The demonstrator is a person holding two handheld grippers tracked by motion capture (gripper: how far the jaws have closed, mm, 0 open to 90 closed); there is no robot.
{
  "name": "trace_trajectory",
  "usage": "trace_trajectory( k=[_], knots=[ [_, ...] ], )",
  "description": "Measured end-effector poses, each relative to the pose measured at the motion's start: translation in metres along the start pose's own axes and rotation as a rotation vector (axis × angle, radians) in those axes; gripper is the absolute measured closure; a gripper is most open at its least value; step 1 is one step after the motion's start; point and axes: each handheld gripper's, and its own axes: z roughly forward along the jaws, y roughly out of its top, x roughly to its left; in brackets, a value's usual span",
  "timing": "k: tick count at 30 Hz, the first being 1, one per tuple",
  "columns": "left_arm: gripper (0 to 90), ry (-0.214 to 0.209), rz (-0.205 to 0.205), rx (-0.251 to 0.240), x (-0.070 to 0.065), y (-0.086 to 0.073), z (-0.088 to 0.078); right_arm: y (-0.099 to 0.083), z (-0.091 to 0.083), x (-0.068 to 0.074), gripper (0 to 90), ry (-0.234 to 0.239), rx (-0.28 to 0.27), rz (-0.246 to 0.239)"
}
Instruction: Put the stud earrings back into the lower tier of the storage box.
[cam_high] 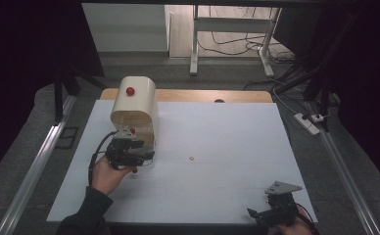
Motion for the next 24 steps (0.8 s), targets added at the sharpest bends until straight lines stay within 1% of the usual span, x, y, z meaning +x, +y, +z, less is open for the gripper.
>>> trace_trajectory(
  k=[6, 10, 17, 22, 24],
  knots=[
    [26.3, -0.034, 0.006, -0.014, -0.005, 0.003, 0.002, 0.000, 0.000, 0.000, 0.0, 0.001, 0.000, 0.000],
    [22.2, -0.052, 0.020, -0.010, -0.009, 0.005, 0.004, 0.000, 0.000, 0.000, 0.0, 0.001, 0.001, 0.000],
    [16.4, -0.090, 0.031, -0.016, -0.017, 0.009, 0.009, 0.000, 0.000, 0.000, 0.0, 0.002, 0.001, 0.001],
    [10.0, -0.099, 0.042, -0.011, -0.023, 0.012, 0.015, 0.000, 0.000, 0.000, 0.0, 0.003, 0.004, 0.002],
    [7.1, -0.113, 0.046, -0.012, -0.025, 0.012, 0.017, 0.000, 0.000, 0.000, 0.0, 0.001, 0.006, 0.001]
  ],
)
